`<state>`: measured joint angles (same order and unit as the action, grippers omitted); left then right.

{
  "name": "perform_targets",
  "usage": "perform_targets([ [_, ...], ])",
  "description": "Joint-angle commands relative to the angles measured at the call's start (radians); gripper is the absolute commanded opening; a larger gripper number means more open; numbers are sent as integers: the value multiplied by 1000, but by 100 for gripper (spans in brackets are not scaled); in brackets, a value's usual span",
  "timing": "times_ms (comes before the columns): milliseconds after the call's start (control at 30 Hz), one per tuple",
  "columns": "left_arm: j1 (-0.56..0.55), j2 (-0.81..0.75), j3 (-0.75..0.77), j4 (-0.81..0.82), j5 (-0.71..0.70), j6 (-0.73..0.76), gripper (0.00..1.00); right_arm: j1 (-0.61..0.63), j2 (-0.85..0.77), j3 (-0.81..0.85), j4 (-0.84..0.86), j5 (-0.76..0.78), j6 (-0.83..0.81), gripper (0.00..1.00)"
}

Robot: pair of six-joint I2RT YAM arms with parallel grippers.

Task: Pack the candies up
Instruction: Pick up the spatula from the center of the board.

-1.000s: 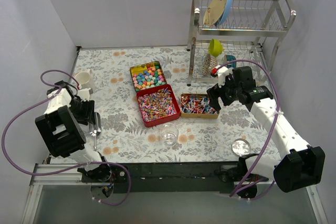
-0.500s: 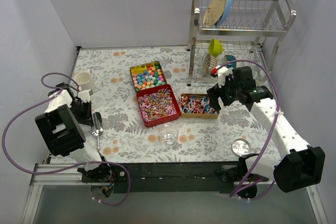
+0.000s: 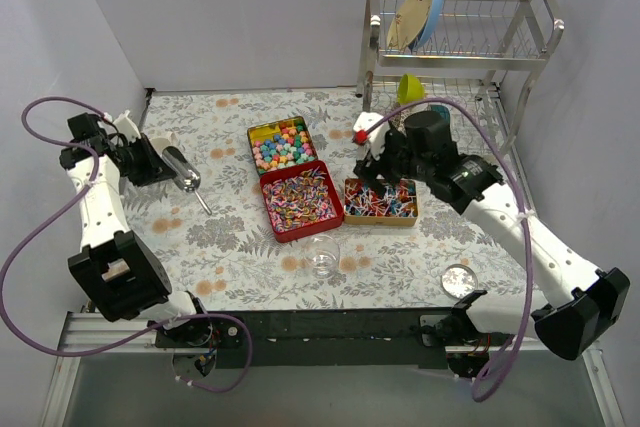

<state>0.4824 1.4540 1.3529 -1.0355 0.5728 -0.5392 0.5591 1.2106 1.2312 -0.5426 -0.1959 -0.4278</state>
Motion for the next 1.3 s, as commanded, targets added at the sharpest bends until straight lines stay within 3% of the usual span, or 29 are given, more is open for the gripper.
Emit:
perform_targets([
  [0, 4, -43, -23, 102, 114, -365, 0, 209, 1, 59, 224, 148, -107, 82],
  [167, -7, -89, -93, 209, 162, -666, 0, 383, 67, 85, 386, 249, -155, 82],
  [300, -68, -118, -101, 247, 136, -743, 0, 493, 180, 140, 434, 293, -175, 79],
  [867, -133, -190, -193, 229, 137, -837, 0, 660, 530, 307, 641, 354, -351, 73],
  [1267, -133, -153, -146, 195, 163, -835, 0, 671, 635, 326, 742, 487, -397, 54],
])
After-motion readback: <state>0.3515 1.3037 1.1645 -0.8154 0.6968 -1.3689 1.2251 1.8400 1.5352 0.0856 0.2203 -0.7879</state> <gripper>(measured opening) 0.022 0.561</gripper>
